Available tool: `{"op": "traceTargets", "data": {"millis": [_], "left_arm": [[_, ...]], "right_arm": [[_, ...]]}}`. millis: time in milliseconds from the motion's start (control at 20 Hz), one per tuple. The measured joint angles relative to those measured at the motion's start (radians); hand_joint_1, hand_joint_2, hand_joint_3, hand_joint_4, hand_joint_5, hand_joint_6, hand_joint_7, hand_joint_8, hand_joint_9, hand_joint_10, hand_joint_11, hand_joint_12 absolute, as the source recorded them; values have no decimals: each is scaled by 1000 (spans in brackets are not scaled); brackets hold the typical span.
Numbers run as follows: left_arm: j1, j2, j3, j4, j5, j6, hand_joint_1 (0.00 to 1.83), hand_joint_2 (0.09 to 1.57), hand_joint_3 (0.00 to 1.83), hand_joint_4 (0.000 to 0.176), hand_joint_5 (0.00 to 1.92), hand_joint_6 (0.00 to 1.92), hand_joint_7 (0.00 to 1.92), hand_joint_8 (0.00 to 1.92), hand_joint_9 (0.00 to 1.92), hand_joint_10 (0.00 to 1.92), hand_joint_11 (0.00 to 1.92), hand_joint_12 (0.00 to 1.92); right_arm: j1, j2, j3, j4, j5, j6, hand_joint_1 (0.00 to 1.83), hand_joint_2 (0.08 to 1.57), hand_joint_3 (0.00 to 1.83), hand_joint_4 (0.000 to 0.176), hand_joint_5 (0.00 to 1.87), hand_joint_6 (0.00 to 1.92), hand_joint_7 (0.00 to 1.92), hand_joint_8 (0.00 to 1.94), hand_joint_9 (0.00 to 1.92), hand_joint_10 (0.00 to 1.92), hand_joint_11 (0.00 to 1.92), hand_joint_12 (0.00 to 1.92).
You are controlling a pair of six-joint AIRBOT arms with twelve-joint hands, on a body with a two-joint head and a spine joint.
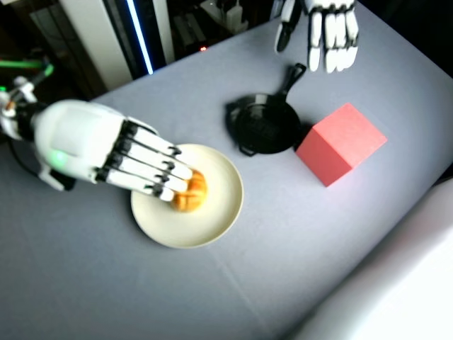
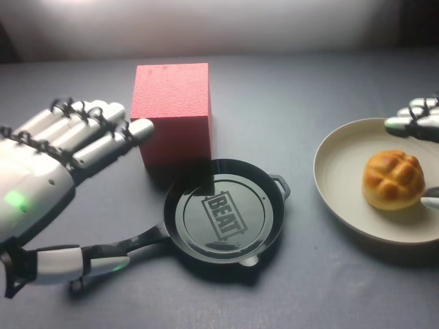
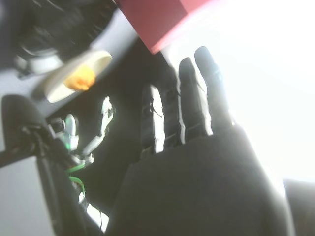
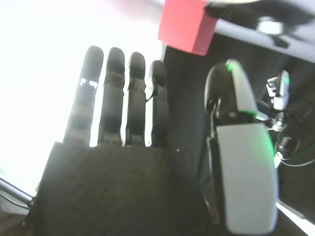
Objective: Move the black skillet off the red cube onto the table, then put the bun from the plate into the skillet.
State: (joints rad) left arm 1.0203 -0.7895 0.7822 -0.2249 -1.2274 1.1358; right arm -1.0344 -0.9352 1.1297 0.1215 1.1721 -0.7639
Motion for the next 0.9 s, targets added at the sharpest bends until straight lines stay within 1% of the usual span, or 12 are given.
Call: {"op": "traceTargets", "data": {"millis": [100,150,200,300,400,450,550,600,650,700,750,900], "left_arm": [[12,15,-12,5,-35,0,594,905,0,4,8,1,0,0,0,0,0,241],[19,24,-13,9,-58,0,594,904,0,1,1,0,0,0,0,0,0,304],[21,28,-15,8,-69,0,624,914,2,38,0,0,0,0,0,0,0,264],[24,35,-18,8,-82,0,652,928,6,47,20,5,0,0,0,0,0,278],[31,36,-21,8,-92,0,646,938,6,45,46,9,0,0,0,0,0,311],[31,36,-22,9,-92,0,653,943,3,70,46,3,0,0,0,0,0,306],[32,36,-22,11,-100,0,645,937,0,44,49,2,0,0,0,0,0,403],[32,36,-22,12,-101,0,641,926,0,44,46,0,0,0,0,0,0,415],[32,36,-22,13,-103,0,654,924,0,39,47,0,0,0,0,0,0,368],[32,37,-22,15,-104,0,689,907,0,33,62,6,0,0,0,0,0,362],[34,39,-23,14,-104,0,664,898,0,27,62,4,0,0,0,0,0,413],[34,39,-23,6,-105,0,684,906,0,8,48,0,0,0,0,0,0,338]], "right_arm": [[50,-19,34,-16,-64,-3,1055,1022,0,21,483,0,448,0,393,1,127,828],[90,-38,61,-27,-121,-20,929,981,0,52,488,0,478,1,468,13,163,990],[109,-48,75,-34,-156,-26,926,974,0,49,474,1,469,2,474,7,118,1093],[137,-73,105,-53,-251,-48,951,962,0,20,477,6,458,8,482,12,114,1156],[140,-84,124,-61,-328,-57,955,965,0,36,475,5,453,5,479,10,95,1145],[140,-92,138,-57,-365,-63,1017,969,0,19,557,5,581,11,586,24,181,1114],[151,-103,155,-49,-406,-69,1097,993,1,0,682,8,721,16,731,51,241,1198],[159,-106,157,-46,-413,-75,1158,1065,7,0,955,710,924,36,883,106,325,1331],[167,-108,157,-48,-414,-82,1217,1091,0,0,953,923,1058,680,1021,190,469,1463],[174,-109,157,-47,-412,-87,1355,1065,0,0,1000,828,1176,617,1011,929,646,1459],[177,-109,157,-50,-410,-89,1372,1070,4,0,989,882,1159,676,964,1110,626,1460],[196,-109,149,-78,-423,-92,1374,1100,2,0,913,1055,1074,797,921,1167,669,1388]]}}
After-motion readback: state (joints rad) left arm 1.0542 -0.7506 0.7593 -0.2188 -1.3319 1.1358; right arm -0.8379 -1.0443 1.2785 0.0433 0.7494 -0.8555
